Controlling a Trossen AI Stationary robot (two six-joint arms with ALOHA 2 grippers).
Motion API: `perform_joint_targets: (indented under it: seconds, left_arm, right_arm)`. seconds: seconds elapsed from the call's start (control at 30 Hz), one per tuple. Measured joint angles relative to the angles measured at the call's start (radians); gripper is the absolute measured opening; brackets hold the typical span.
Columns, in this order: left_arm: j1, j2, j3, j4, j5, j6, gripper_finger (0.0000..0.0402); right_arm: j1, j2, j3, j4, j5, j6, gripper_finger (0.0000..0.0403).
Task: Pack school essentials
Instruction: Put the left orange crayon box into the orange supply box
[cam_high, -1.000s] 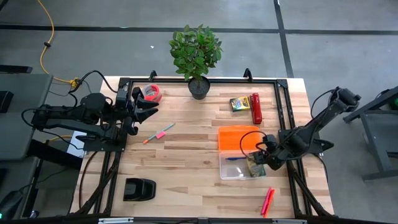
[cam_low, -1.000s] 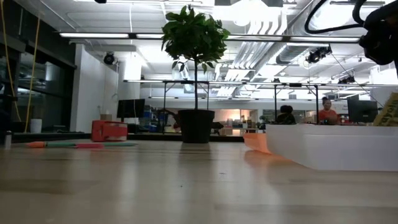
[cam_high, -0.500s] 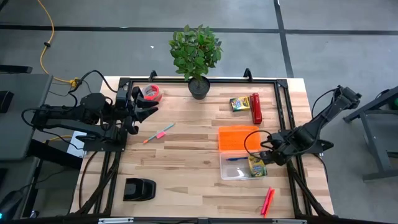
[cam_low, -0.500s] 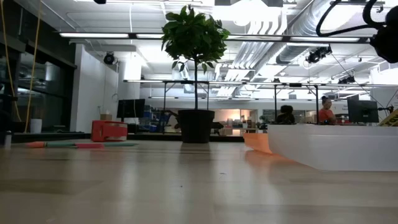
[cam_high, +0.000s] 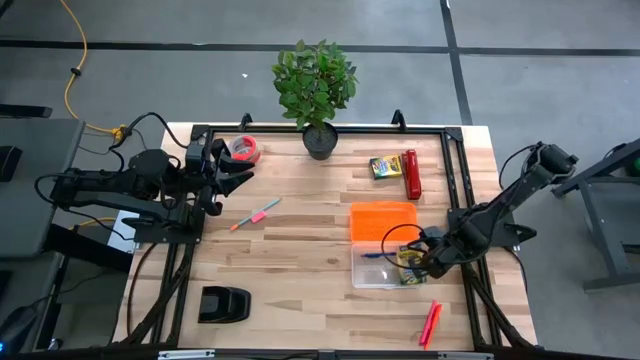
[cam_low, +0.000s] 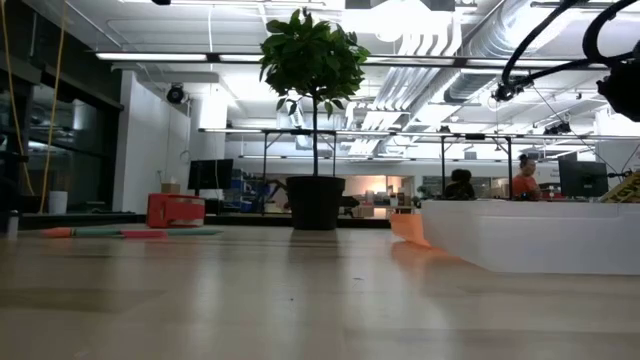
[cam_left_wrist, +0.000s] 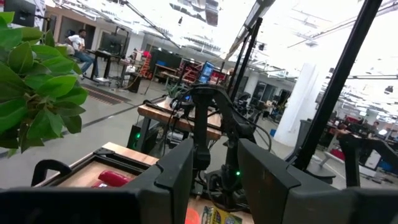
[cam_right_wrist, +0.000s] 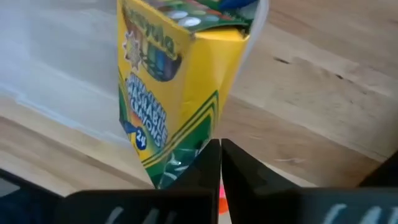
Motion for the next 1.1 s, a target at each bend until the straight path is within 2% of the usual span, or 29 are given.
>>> perform_joint_targets:
  seconds: [0.33,0.57,0.67,0.77,0.9,1.1]
  left_arm:
    - [0.0,0.0,0.0,0.0,0.0,0.0,0.0115]
    - [0.0,0.0,0.0,0.0,0.0,0.0,0.0115]
    - [0.0,0.0,0.0,0.0,0.001,-0.004,0.0115]
    - [0.0,0.0,0.0,0.0,0.001,-0.007,0.0115]
    - [0.0,0.002,0.0,-0.001,0.001,-0.007,0.0115]
    - [0.0,0.013,0.0,-0.003,0.001,-0.007,0.0115]
  right_arm:
    - [-0.037,0.0,0.0,0.065,0.08,-0.005,0.0]
    - [-0.053,-0.004,0.0,0.064,0.068,-0.038,0.0]
    - [-0.053,-0.041,0.0,0.047,0.059,-0.055,0.0]
    - [-0.053,-0.103,0.0,0.027,0.104,-0.044,0.0]
    - [-0.055,-0.138,0.0,-0.04,0.086,-0.014,0.0]
    - [-0.055,-0.066,0.0,0.071,0.032,-0.021,0.0]
